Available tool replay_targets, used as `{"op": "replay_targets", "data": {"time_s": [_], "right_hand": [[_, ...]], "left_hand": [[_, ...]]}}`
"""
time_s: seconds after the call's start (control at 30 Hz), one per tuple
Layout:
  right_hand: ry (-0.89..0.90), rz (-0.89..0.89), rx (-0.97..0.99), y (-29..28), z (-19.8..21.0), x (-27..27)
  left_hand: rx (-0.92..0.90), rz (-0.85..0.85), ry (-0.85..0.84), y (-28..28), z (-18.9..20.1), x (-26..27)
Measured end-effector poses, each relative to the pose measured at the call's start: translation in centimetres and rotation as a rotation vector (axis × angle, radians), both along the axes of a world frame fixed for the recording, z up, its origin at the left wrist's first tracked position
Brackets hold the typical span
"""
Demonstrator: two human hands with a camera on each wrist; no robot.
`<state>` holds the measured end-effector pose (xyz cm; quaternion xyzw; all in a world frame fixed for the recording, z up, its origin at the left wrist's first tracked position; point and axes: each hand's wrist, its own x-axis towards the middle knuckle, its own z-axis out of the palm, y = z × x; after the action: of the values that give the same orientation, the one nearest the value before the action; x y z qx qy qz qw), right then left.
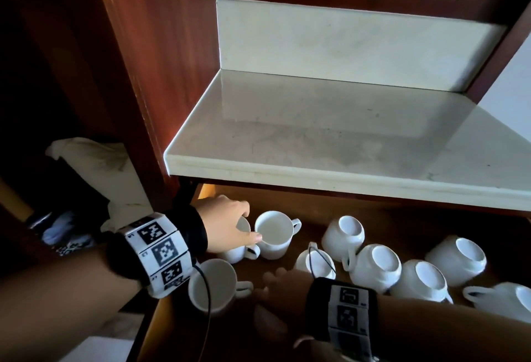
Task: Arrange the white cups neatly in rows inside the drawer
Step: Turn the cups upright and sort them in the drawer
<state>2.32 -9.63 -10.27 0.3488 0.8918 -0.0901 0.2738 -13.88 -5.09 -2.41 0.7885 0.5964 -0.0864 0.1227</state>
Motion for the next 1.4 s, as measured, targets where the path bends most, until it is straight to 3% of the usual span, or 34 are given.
{"op": "replay_targets", "data": {"time_s": [0.07,0.2,0.3,0.37,0.47,0.6,0.7,0.87,0.97,1.1,1.4], "right_hand": [[0.131,0.004,0.002,0.5,2.8,1.4],[0.552,-0.374,-0.136,1.8,8.3,5.6],[0.982,-0.682,-0.396,3.1,9.7,8.5],[1.242,-0.878,-0.685,3.5,9.8,9.7],[1.384,-1.047,-1.042,3.5,9.6,10.3],[1.448,-1.095,-1.170,3.2,8.9,9.7],[1.310,-1.128,-0.991,3.5,9.2,9.7],[1.154,-1.106,-0.416,5.3,9.3,11.5],[0.987,-0.976,-0.247,5.6,9.1,11.3],[0.604,-0.686,0.023,5.1,7.9,10.0],[0.038,-0.367,-0.062,4.8,2.7,8.0]], "left_hand": [[-0.008,-0.021,-0.060,0.1,0.4,-0.5],[-0.094,-0.110,-0.108,-0.2,1.3,-0.9],[-0.147,-0.180,-0.139,-0.7,1.9,0.2],[-0.156,-0.217,-0.257,-0.9,2.2,1.0],[-0.120,-0.254,-0.567,-0.9,3.1,2.3],[-0.065,-0.243,-0.886,-0.8,3.7,4.1],[-0.037,-0.228,-0.815,-0.6,3.5,4.6],[0.016,-0.289,-0.202,-1.8,1.6,5.5],[-0.037,-0.400,-0.023,-2.8,-0.7,6.1],[-0.115,-0.486,0.139,-3.8,-2.8,7.0],[-0.259,-0.535,0.264,-4.7,-5.8,9.1]]}}
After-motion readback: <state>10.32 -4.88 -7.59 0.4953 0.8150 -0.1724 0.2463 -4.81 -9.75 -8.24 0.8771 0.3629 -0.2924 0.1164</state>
